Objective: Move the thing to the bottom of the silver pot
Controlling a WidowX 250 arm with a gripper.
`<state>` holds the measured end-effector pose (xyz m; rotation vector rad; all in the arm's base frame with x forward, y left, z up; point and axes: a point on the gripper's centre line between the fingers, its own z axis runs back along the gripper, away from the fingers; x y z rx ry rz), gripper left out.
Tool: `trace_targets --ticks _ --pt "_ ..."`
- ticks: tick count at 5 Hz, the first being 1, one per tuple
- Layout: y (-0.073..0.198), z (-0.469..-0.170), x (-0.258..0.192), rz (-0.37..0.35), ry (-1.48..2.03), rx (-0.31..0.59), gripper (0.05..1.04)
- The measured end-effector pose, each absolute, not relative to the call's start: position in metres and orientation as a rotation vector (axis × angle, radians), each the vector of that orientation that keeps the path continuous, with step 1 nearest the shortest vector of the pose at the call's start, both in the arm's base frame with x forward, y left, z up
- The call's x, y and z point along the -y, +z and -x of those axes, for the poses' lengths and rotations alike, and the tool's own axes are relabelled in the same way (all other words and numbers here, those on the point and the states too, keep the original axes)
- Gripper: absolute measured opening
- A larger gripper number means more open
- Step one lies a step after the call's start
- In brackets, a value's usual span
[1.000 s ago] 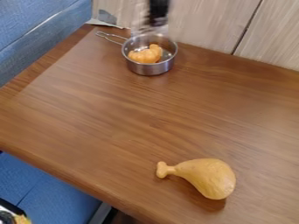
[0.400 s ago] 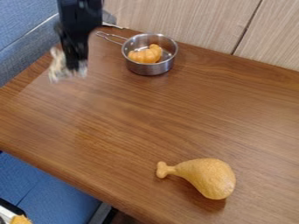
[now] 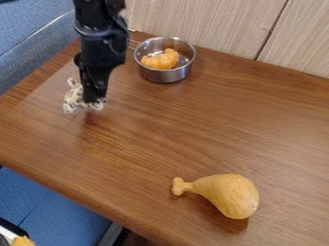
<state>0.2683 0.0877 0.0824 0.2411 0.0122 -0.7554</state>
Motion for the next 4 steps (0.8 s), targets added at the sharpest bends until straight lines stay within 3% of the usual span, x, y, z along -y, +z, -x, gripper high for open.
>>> trace_targets --ticks 2,4 --pt "0.0686 -0.2855 -0.0784 -0.149 -0.785 -0.019 0.274" --pt "0.0698 -0.2858 -0.0767 -0.163 -0.814 -0.028 0.866"
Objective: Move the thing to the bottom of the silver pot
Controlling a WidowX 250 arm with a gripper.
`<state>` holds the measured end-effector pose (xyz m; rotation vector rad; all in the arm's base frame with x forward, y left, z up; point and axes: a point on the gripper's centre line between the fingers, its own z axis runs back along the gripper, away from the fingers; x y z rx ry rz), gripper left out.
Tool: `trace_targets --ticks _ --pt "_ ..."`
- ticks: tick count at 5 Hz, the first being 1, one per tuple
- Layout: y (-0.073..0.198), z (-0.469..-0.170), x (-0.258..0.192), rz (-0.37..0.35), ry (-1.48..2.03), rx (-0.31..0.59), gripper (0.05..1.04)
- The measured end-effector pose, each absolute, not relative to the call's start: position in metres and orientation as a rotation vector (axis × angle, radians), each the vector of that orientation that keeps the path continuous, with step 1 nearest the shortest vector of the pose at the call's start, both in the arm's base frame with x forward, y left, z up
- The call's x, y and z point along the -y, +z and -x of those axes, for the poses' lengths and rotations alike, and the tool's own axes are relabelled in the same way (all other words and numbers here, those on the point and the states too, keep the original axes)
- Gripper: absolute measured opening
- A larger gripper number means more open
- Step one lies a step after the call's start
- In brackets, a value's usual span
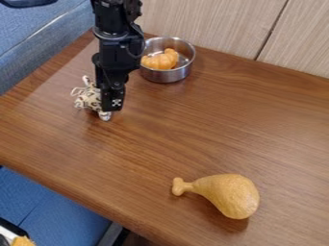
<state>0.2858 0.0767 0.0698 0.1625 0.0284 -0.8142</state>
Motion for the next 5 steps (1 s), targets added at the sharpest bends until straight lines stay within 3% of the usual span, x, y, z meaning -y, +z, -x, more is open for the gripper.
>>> trace_targets --ticks 1,4,5 --pt "0.086 -0.287 -0.076 -0.188 -0.824 0.019 1.022" --pt "0.135 -0.307 -0.052 -0.273 -0.938 0.096 1.005" --pt "0.136 -0.307 -0.051 -0.274 -0.943 0.094 1.005"
